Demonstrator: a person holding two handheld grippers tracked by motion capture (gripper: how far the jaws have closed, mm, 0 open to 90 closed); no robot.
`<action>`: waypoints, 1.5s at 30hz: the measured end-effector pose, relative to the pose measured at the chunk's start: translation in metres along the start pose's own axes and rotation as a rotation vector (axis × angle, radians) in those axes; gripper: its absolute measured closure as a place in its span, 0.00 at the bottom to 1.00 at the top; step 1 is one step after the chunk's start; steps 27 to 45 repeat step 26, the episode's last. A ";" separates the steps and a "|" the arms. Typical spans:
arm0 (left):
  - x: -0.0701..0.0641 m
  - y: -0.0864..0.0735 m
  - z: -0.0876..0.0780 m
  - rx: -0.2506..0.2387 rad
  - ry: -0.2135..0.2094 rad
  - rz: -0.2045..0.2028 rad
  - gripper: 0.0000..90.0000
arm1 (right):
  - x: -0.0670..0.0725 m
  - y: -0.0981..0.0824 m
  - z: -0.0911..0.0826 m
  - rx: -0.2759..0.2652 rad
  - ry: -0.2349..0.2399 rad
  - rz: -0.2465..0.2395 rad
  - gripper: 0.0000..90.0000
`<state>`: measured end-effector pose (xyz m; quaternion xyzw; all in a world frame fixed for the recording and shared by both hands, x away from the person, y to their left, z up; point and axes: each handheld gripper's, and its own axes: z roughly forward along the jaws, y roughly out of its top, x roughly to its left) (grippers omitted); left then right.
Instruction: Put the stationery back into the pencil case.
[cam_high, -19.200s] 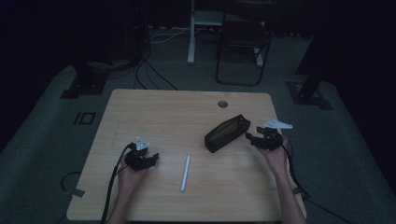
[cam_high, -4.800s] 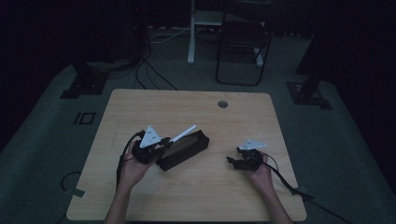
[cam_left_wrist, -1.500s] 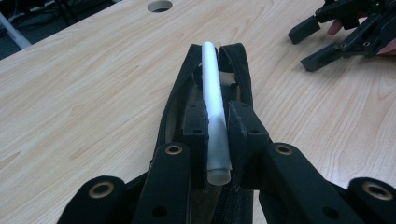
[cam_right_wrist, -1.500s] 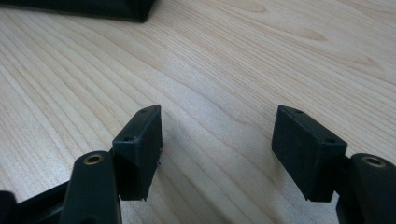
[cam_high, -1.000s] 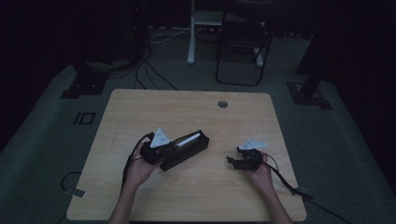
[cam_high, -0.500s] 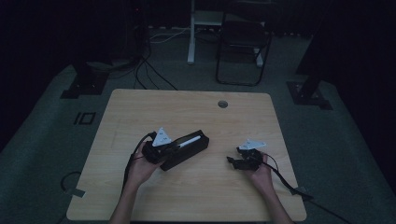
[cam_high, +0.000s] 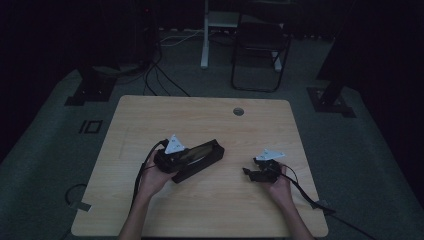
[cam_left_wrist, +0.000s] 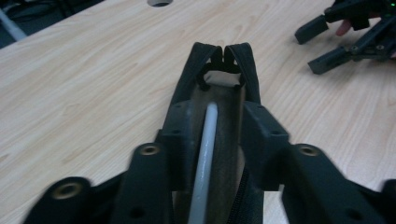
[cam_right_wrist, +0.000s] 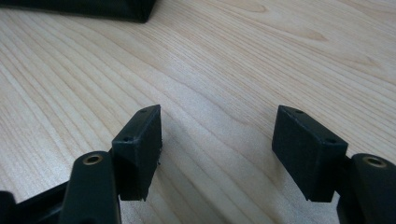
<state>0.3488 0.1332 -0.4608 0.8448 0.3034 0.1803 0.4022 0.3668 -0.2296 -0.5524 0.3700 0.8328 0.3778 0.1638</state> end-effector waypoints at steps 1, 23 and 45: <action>0.000 0.000 -0.001 -0.001 0.008 -0.003 0.66 | 0.000 0.000 0.000 0.000 0.000 -0.001 0.37; 0.036 -0.017 -0.033 0.020 0.119 -0.006 0.47 | 0.000 0.000 0.000 0.000 0.001 -0.001 0.37; 0.045 -0.023 -0.039 0.015 0.119 -0.029 0.46 | 0.000 0.000 0.000 0.000 0.000 -0.001 0.37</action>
